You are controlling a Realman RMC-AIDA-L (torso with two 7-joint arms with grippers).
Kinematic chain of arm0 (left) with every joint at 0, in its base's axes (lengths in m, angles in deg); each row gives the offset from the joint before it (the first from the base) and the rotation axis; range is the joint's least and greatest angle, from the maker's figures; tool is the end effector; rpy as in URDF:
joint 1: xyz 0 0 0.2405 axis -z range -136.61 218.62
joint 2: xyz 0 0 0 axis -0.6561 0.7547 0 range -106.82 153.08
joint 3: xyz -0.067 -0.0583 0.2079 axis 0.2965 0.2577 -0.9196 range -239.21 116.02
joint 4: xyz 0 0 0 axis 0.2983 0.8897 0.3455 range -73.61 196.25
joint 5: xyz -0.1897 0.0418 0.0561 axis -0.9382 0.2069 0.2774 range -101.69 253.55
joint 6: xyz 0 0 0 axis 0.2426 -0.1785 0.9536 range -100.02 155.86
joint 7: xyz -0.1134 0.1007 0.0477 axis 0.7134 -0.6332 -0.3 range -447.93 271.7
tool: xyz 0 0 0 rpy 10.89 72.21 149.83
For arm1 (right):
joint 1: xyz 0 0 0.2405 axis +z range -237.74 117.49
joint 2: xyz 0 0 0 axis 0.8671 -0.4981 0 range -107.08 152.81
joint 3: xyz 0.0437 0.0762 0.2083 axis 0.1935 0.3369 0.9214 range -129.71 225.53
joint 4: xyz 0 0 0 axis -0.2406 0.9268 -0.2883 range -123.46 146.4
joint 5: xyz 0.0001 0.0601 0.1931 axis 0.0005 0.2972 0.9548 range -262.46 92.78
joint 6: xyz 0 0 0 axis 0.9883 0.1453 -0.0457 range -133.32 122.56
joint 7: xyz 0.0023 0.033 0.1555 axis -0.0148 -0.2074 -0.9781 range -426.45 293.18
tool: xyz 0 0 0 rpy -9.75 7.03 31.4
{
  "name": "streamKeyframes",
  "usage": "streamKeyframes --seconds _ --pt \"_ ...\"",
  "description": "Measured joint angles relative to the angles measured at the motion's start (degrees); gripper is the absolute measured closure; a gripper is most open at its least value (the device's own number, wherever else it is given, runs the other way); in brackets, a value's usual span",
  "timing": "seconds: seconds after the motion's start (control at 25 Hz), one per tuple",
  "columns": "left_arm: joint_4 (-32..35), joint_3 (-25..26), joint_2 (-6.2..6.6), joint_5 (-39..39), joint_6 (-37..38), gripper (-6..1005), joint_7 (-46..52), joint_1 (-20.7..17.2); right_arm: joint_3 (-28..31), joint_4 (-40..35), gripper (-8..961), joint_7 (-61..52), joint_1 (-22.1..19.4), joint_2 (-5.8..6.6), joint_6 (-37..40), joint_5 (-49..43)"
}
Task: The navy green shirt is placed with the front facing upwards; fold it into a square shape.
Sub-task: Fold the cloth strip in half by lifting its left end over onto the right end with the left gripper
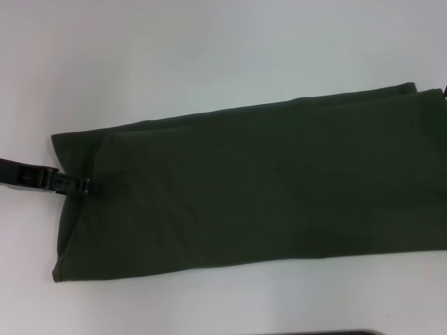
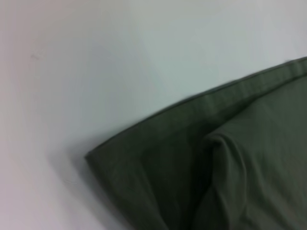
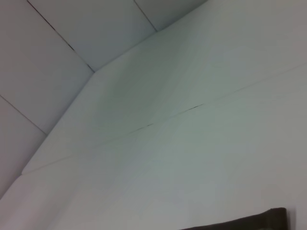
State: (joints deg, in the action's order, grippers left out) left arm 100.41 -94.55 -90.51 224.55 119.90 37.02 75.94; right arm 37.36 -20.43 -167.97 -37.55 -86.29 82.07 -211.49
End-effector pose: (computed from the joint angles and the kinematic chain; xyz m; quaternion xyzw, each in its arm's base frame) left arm -0.2935 0.3021 0.0275 -0.8186 -0.5700 -0.0088 0.0698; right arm 0.3476 0.2862 0.0975 -0.7594 0.5240 0.2806 0.2644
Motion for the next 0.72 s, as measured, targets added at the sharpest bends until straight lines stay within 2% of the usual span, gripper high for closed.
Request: streamKeyframes --seconds 0.72 --pt "0.0 0.0 -0.41 0.0 0.8 152 -0.2 0.8 0.1 0.0 38 0.0 0.1 0.16 0.0 0.0"
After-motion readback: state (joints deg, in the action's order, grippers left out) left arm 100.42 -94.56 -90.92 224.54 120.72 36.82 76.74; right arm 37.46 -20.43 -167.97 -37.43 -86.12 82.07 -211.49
